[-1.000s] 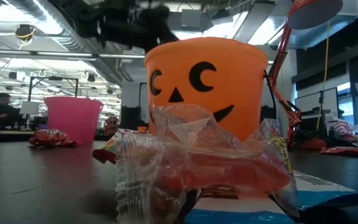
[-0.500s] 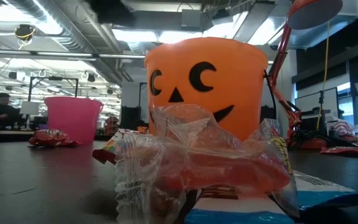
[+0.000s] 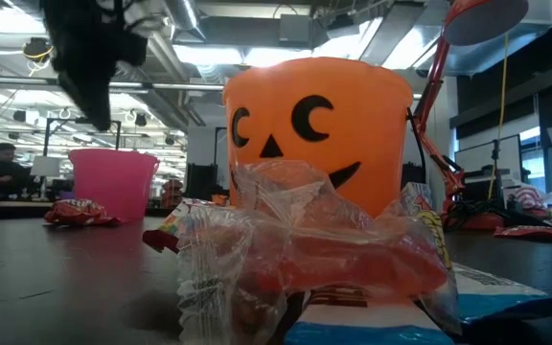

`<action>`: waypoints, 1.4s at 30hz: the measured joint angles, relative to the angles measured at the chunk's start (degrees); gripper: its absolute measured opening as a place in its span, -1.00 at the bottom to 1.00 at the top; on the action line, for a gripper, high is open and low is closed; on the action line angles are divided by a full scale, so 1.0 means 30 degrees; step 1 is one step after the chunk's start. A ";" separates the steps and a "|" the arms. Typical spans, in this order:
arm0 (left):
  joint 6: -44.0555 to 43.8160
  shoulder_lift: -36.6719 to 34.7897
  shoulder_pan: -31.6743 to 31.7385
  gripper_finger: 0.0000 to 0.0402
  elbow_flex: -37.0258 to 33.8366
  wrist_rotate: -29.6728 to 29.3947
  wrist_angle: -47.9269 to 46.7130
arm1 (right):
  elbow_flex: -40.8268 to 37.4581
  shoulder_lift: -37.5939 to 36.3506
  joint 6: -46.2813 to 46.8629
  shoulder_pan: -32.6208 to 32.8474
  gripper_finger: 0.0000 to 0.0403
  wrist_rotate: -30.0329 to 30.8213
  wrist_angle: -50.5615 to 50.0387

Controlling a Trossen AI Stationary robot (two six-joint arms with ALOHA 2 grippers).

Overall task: Sort candy
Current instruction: Put the red candy into the orange bucket

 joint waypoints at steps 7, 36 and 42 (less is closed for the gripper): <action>-0.0611 0.0669 0.0647 -0.27 -0.3446 0.1314 0.4286 | 0.0000 0.0000 0.0000 0.0000 -0.12 0.0034 0.0095; 0.0530 0.2341 0.0551 -1.00 -0.5230 0.4465 0.6737 | 0.0000 0.0000 -0.0001 0.0000 -0.12 0.0046 0.0102; 0.0969 0.0124 -0.0112 -1.00 -0.3472 0.4143 0.6786 | 0.0000 0.0000 -0.0001 0.0000 -0.12 0.0159 0.0073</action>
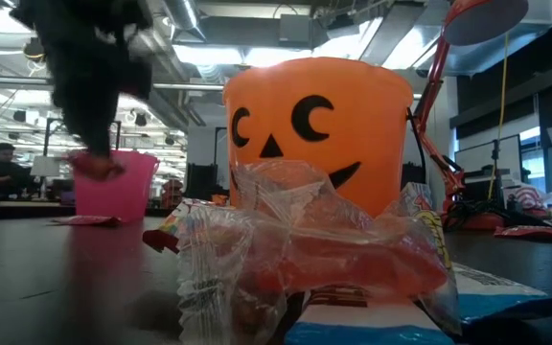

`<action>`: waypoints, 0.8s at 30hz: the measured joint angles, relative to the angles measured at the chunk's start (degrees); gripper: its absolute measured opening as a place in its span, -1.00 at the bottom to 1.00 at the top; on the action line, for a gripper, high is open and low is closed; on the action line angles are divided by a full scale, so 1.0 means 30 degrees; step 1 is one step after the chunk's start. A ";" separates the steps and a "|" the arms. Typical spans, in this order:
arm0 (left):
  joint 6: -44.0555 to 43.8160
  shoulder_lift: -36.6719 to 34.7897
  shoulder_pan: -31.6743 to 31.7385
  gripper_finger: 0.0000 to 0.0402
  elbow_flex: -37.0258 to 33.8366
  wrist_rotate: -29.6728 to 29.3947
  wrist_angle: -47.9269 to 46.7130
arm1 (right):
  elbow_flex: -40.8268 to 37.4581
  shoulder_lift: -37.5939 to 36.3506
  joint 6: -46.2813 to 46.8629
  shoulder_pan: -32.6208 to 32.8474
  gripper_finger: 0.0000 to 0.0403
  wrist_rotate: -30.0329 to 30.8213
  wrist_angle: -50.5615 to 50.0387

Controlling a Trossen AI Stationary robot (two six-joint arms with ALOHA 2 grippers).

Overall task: Sort candy
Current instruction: Put the red candy into the orange bucket

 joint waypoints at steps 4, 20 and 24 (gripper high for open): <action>0.1074 -0.1385 -0.0505 -1.00 0.1296 0.0322 0.1129 | 0.0000 0.0000 -0.0006 0.0000 -0.12 0.0001 -0.0083; 0.6099 -0.0742 -0.2988 -1.00 0.1682 0.1365 1.6175 | 0.0205 0.0000 0.0038 0.0000 -0.12 -0.0017 0.0117; 0.6442 0.0581 -0.3032 -1.00 0.1675 0.1502 1.8474 | 0.2005 -0.0011 -0.0341 0.0484 -0.12 0.0113 -0.1634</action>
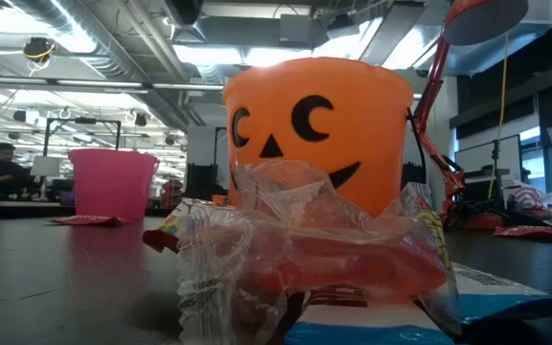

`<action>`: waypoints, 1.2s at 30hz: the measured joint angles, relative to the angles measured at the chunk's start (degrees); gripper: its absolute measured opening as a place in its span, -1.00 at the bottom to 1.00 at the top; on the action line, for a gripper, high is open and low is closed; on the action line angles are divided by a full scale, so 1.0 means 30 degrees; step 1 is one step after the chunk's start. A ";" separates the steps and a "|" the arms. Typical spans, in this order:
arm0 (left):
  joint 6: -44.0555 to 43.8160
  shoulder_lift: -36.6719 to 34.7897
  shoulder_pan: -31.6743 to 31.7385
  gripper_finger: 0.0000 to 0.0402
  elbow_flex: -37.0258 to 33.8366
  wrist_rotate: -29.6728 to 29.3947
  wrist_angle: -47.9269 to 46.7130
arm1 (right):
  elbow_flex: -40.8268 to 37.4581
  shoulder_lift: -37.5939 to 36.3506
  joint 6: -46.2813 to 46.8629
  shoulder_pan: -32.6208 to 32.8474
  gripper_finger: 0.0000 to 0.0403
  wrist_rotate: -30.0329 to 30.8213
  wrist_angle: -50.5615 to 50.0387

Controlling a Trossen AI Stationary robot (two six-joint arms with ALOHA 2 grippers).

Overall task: Sort candy
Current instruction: Put the red candy into the orange bucket

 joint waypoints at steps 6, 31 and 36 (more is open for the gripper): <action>0.1035 0.2849 -0.0043 -1.00 0.0000 -0.0011 0.3743 | 0.1848 -0.0229 0.0087 0.0975 -0.12 0.0056 -0.1555; -0.0492 0.6874 0.1601 -0.37 0.0535 -0.0193 0.3432 | 0.0005 -0.1606 0.2499 0.2532 -0.12 0.0755 -0.1965; -0.0355 0.3910 0.1683 -0.34 0.2148 -0.1171 -0.3677 | 0.0005 -0.1606 0.2499 0.2532 -0.12 0.0755 -0.2062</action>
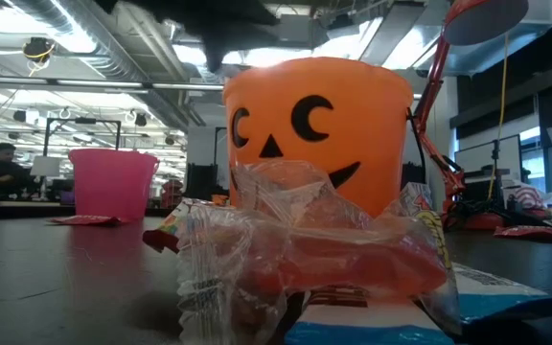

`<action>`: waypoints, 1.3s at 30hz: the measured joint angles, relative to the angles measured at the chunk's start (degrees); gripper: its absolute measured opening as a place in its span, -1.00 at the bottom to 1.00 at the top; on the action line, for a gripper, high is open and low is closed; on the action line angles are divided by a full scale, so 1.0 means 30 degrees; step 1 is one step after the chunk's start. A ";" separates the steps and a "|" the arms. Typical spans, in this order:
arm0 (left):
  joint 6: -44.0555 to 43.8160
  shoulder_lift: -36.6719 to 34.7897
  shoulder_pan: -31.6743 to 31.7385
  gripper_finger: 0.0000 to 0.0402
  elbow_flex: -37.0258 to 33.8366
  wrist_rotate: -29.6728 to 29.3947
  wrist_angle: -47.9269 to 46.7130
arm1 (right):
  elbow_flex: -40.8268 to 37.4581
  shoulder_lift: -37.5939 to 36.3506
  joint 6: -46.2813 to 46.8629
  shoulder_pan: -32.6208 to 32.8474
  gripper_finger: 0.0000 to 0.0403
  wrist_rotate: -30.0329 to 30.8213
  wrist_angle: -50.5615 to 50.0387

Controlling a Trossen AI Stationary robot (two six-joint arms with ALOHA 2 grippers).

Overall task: Sort candy
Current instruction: Put the red candy into the orange bucket

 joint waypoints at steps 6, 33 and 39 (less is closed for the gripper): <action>-0.0835 -0.3432 -0.0180 -0.35 0.1736 -0.2587 -0.8698 | -0.0007 0.0000 0.0476 -0.0006 -0.12 -0.0006 -0.0571; -0.9217 0.0017 0.3363 -0.35 -0.4035 -0.4562 -1.5687 | -0.0007 0.0007 0.1005 -0.0009 -0.12 -0.0007 -0.1380; -0.8993 0.1042 0.3824 -0.35 -0.4958 -0.3338 -1.3912 | -0.0007 0.0109 0.1224 -0.0009 -0.12 -0.0013 -0.1395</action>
